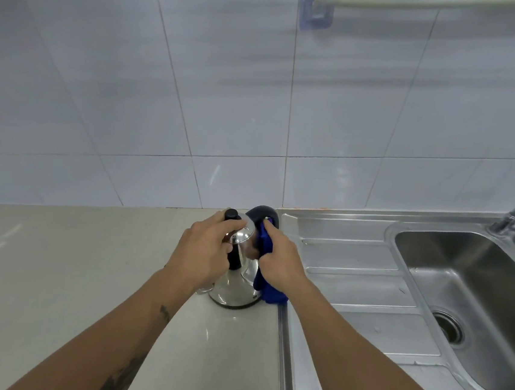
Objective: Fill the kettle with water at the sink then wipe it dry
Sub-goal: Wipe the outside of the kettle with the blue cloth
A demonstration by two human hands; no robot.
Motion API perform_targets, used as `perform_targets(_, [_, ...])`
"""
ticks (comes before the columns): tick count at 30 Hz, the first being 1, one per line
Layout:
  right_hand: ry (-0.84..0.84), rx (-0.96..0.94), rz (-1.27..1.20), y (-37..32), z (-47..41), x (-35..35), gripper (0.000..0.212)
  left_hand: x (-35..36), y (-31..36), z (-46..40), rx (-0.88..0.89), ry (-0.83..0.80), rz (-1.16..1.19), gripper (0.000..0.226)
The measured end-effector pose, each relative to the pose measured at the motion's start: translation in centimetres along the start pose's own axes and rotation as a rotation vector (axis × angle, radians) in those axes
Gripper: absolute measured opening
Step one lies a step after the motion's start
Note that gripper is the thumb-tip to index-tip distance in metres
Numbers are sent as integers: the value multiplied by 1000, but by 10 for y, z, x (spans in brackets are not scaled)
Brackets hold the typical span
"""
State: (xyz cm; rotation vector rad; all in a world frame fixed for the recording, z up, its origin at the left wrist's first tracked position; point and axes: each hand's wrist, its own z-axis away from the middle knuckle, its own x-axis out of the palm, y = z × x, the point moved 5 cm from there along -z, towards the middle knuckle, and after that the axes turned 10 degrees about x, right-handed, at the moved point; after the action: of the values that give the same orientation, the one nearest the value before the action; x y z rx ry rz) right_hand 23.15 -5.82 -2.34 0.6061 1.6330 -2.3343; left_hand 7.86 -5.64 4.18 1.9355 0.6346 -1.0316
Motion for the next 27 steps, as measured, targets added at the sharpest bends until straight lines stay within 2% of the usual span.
perform_targets(3, [-40, 60, -1, 18, 3, 6, 84, 1, -1, 1, 9, 11, -12, 52])
perform_targets(7, [-69, 108, 52, 21, 4, 8, 70, 1, -1, 1, -3, 10, -15, 54])
perform_targets(10, [-6, 35, 7, 13, 19, 6, 77, 2, 2, 2, 3, 12, -44, 52])
perform_targets(14, [100, -156, 20, 0, 41, 6, 83, 1, 6, 2, 32, 11, -92, 50])
perform_targets(17, [125, -214, 36, 5, 51, 15, 87, 3, 12, 4, 33, -45, -180, 43])
perform_targets(20, [99, -151, 39, 17, 50, 11, 93, 4, 20, 2, 63, -108, -276, 31])
perform_targets(23, [16, -44, 72, 17, 41, 1, 84, -1, 11, -7, 115, -194, -286, 36])
perform_targets(27, [45, -104, 24, -3, 44, -6, 85, -7, -9, -9, 286, -272, -110, 47])
